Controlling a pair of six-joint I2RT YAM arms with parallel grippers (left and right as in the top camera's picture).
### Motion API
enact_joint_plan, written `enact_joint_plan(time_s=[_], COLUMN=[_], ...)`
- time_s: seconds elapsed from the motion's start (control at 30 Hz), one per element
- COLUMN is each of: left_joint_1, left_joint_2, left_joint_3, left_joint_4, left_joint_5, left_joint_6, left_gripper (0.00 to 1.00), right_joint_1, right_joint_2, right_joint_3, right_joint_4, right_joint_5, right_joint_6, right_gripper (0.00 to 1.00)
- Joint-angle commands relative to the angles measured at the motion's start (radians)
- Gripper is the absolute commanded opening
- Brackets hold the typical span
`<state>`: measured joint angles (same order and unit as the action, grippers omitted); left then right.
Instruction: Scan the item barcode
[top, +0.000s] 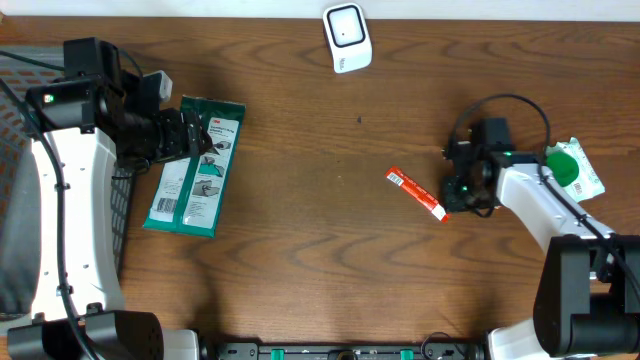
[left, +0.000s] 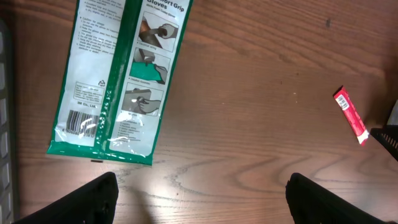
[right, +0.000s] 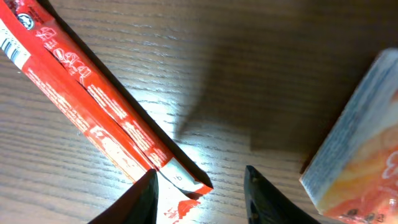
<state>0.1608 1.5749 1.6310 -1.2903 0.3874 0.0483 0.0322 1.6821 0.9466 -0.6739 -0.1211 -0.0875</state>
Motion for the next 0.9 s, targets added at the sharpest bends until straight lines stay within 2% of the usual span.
enact_joint_plan(time_s=[0.0,0.27,0.33,0.4,0.47,0.63,0.77,0.87], left_joint_1=[0.000,0.000,0.000,0.000,0.000,0.000,0.000,0.000], left_joint_2=[-0.013,-0.013,-0.013,-0.013,-0.013,-0.013,-0.013,-0.013], left_joint_3=[0.000,0.000,0.000,0.000,0.000,0.000,0.000,0.000], left_joint_4=[-0.003,-0.003,-0.003,-0.003,-0.003,-0.003,-0.003,-0.003], left_joint_5=[0.005,0.005,0.005,0.005,0.005,0.005,0.005,0.005], left_joint_6=[-0.005,-0.005,-0.005,-0.005,-0.005,-0.005,-0.005,-0.005], left_gripper=[0.87,0.87,0.87,0.87,0.87,0.87,0.87,0.87], right_joint_1=[-0.018,-0.002,-0.002,-0.002,0.002,0.031,0.063,0.079], right_joint_2=[-0.002,-0.002,-0.002,-0.002,-0.002,-0.002,-0.002,-0.002], right_joint_3=[-0.041,-0.119,-0.157,-0.196,-0.233,-0.290,-0.312,-0.324], right_joint_4=[0.015,0.084,0.155,0.241,0.310,0.348,0.339,0.333], right_joint_5=[-0.143,-0.163,-0.149,-0.146,-0.186,-0.224,-0.196,-0.146], right_joint_6=[-0.026,-0.026,-0.026,-0.026,-0.022,-0.022,-0.022,-0.021], right_gripper=[0.43,0.39,0.35,0.25,0.23,0.28,0.40,0.40])
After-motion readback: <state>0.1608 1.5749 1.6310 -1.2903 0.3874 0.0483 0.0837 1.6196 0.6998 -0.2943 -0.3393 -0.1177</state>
